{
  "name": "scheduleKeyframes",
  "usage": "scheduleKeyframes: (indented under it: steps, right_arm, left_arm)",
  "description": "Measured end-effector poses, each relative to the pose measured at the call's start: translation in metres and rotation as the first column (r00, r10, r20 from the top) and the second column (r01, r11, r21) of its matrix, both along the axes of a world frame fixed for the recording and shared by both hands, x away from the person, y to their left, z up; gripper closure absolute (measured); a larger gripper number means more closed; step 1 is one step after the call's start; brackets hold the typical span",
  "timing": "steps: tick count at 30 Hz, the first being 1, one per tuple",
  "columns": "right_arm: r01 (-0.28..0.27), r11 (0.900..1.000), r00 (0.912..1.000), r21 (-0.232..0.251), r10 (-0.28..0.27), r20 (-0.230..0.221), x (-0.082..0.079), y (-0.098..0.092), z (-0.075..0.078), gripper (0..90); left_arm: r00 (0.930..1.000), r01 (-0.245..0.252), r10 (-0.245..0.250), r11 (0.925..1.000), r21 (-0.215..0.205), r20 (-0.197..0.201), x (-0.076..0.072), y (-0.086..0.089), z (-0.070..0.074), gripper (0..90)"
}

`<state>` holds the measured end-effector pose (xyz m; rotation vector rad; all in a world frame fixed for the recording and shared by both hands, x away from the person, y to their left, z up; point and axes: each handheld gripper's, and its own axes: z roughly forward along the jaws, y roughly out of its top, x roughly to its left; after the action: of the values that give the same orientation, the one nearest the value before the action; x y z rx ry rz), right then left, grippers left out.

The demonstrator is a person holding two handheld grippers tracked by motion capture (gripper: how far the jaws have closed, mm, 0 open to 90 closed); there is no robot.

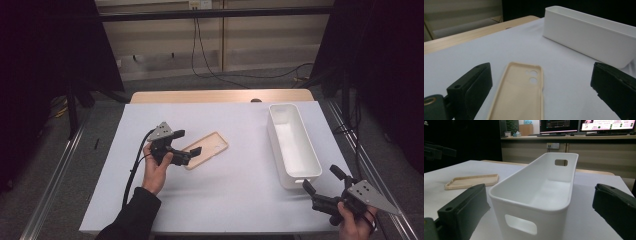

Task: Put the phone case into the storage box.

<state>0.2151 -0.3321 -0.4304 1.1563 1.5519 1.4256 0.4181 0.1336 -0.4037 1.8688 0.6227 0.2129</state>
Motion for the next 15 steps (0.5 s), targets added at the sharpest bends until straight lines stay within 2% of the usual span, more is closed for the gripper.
scheduleKeyframes:
  steps: [2,4,8,9,10,11,12,15]
  right_arm:
    - [0.001,1.000,1.0000,0.000,-0.001,-0.001,0.000,0.000,0.000,0.0]
    - [0.000,1.000,1.0000,0.001,0.000,-0.001,0.000,0.000,0.000,0.0]
    - [0.001,1.000,1.0000,0.000,-0.001,-0.001,0.000,0.000,0.000,0.0]
    - [0.000,1.000,1.0000,0.000,0.000,-0.001,0.000,0.000,0.000,0.0]
    - [0.000,1.000,1.0000,0.000,0.000,-0.001,0.000,0.000,0.000,0.0]
    - [0.000,1.000,1.0000,0.000,0.000,-0.001,0.000,0.000,0.000,0.0]
    - [0.000,1.000,1.0000,0.000,0.000,-0.001,0.000,0.000,0.000,0.0]
    - [-0.001,1.000,1.0000,-0.001,0.001,0.000,0.000,0.000,0.000,0.0]
  left_arm:
    - [0.9997,0.016,-0.016,0.9999,0.000,-0.016,0.005,-0.002,0.001,3.8]
    - [0.9986,0.017,-0.016,0.9998,0.007,-0.050,0.010,-0.004,0.002,3.6]
    - [0.9978,0.012,-0.009,0.9986,0.052,-0.065,0.018,-0.008,0.004,3.6]
    - [0.9959,0.022,-0.015,0.9969,0.076,-0.089,0.022,-0.010,0.005,3.6]
    - [0.9959,0.022,-0.015,0.9969,0.076,-0.089,0.022,-0.010,0.005,3.6]
    - [0.9947,0.025,-0.015,0.9946,0.101,-0.102,0.026,-0.012,0.006,3.6]
    - [0.9947,0.025,-0.015,0.9946,0.101,-0.102,0.026,-0.012,0.006,3.6]
    - [0.9927,0.030,-0.012,0.9887,0.147,-0.120,0.032,-0.015,0.007,3.7]
